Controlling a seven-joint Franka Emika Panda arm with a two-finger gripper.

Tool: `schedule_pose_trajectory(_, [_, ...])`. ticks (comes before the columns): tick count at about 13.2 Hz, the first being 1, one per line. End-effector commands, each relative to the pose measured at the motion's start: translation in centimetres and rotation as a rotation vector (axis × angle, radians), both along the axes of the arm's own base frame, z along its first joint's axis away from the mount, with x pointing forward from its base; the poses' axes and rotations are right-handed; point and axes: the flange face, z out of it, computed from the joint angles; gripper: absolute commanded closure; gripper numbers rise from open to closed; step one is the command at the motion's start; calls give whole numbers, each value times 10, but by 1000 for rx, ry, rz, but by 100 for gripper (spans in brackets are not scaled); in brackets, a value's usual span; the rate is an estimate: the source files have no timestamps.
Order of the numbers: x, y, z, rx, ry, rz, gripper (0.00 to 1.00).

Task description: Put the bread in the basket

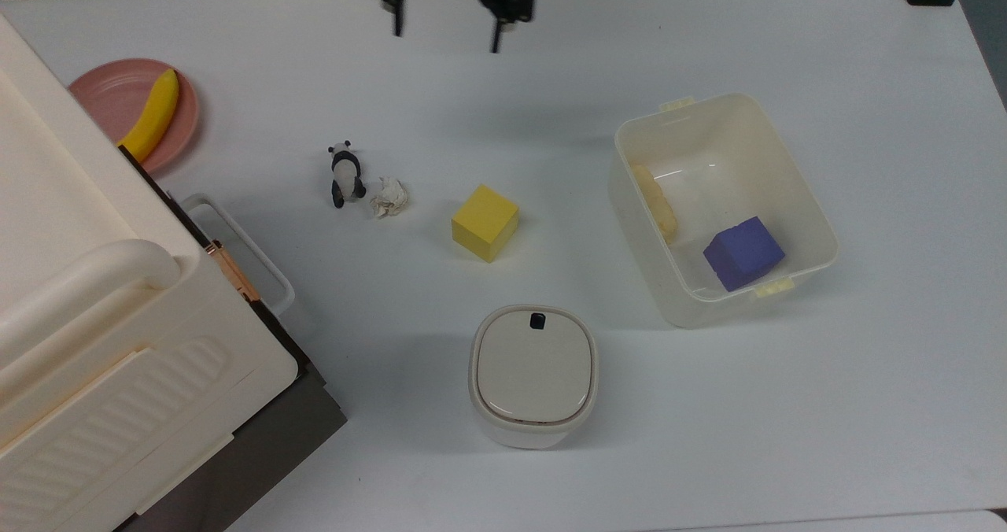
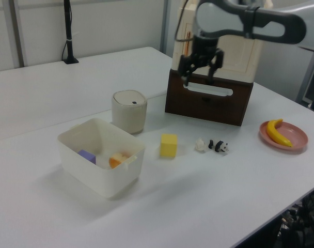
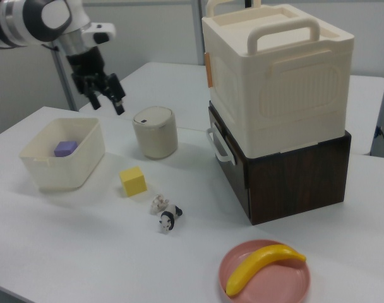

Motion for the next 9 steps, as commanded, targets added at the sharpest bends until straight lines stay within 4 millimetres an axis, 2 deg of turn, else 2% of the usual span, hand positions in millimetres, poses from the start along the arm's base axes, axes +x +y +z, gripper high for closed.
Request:
schedule_pose_trajectory(1, [-11,-26,11,-7,12,15,0])
schedule_pose_trajectory(3, [-12,-46,10,-7,33,8,0])
schedule_pose_trajectory(4, [-13,-49,12,7,37,0,0])
schedule_pose_trajectory(9, [-20,-45,11,91,100,57,0])
